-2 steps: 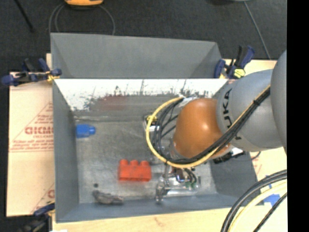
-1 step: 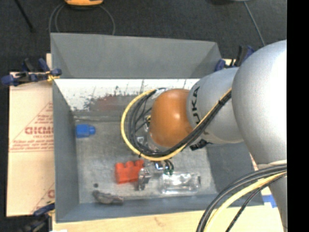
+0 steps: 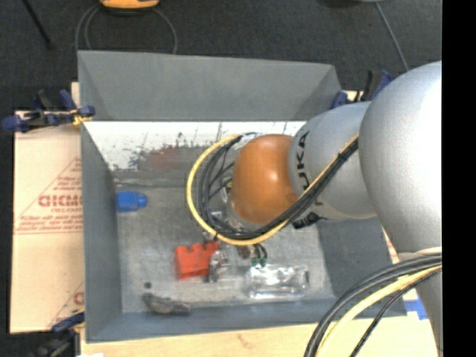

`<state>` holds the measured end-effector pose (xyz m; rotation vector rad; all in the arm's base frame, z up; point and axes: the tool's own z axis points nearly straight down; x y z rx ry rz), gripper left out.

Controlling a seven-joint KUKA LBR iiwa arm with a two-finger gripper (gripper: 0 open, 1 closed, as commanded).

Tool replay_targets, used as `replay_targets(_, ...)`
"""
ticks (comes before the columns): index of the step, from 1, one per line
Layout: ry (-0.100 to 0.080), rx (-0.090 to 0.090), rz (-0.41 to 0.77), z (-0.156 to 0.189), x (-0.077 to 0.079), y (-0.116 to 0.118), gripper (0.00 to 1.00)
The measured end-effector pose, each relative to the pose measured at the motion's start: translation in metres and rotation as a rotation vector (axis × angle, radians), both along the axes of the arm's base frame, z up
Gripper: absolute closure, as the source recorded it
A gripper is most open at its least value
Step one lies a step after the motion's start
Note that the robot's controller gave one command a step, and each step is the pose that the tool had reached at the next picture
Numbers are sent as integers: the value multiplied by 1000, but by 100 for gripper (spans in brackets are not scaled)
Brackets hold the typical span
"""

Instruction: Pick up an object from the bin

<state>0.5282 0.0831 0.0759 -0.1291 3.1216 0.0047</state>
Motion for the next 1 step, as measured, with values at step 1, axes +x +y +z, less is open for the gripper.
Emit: replay_targets(1, 4, -8, 306, 179, 24, 1, 100)
